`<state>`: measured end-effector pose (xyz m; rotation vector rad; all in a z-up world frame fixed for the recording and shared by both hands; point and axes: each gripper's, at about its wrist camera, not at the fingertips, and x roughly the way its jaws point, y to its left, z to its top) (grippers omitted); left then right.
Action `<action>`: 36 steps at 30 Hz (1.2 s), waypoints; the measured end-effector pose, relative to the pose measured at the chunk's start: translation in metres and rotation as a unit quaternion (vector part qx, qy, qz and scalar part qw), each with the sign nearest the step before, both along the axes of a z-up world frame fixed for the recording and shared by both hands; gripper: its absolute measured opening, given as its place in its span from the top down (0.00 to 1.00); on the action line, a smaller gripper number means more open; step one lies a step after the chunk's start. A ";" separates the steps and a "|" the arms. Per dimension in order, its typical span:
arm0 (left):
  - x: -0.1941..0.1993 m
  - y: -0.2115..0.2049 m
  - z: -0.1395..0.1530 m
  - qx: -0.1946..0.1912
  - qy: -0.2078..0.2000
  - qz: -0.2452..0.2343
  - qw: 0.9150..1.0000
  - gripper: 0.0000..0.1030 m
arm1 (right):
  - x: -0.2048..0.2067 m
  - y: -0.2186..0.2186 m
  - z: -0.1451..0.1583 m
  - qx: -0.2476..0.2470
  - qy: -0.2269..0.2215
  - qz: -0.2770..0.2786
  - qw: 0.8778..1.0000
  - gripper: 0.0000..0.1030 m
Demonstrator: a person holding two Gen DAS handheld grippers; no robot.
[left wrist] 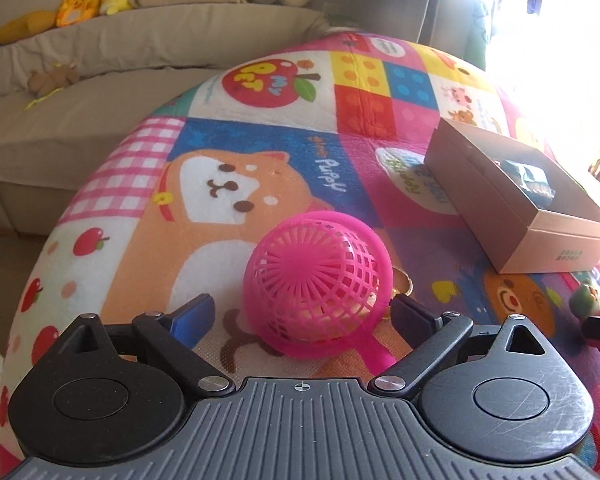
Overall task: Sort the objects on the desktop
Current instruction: 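Grasp the pink pig toy with the right tool while the left reaches the pink basket, then grasp the red round toy with the left tool while the right holds the pig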
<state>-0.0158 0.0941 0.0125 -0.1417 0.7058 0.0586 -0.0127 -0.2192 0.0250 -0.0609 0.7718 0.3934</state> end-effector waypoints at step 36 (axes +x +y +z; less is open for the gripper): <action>0.032 -0.019 0.009 0.082 0.002 -0.013 0.997 0.32 | -0.019 -0.025 -0.014 0.018 -0.066 -0.063 0.996 0.09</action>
